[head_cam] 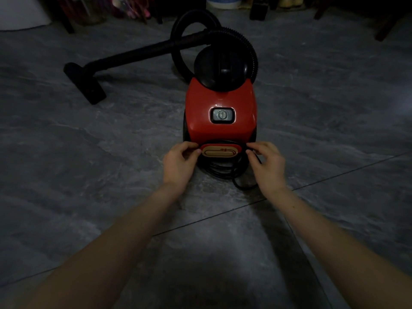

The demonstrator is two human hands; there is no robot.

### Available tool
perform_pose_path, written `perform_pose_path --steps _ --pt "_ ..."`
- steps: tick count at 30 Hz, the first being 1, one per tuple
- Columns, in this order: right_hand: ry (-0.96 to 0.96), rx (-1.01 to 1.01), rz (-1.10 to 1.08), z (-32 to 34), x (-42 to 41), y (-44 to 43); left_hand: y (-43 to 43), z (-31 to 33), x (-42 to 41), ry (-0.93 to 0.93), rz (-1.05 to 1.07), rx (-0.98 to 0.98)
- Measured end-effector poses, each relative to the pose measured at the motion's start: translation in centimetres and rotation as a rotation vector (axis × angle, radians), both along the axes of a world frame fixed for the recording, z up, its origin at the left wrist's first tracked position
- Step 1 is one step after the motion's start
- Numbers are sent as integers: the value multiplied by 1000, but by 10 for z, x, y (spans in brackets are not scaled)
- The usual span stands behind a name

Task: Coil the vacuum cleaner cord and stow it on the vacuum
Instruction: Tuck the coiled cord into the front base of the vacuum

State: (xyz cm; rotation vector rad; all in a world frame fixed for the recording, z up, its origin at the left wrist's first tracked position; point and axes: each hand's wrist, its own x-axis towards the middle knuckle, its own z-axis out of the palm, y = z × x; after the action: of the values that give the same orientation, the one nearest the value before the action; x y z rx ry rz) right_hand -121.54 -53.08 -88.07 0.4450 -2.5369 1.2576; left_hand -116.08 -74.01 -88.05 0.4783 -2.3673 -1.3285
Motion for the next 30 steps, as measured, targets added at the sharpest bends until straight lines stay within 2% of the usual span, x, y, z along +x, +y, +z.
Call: perform_pose_path --steps 6,10,19,25,30 --pt "11 9 0 5 -3 -15 2 -2 -1 -2 -11 -34" --pt "-104 -113 -39 7 -6 -18 0 0 -2 -13 -11 -25" --pt "-16 79 79 2 0 -11 2 -2 -5 17 -9 -64" --pt "5 60 100 -4 -1 -8 5 -6 -5 11 -32 -101" --pt "-51 -6 98 -4 -2 -8 2 -9 -8 -40 -54 -137"
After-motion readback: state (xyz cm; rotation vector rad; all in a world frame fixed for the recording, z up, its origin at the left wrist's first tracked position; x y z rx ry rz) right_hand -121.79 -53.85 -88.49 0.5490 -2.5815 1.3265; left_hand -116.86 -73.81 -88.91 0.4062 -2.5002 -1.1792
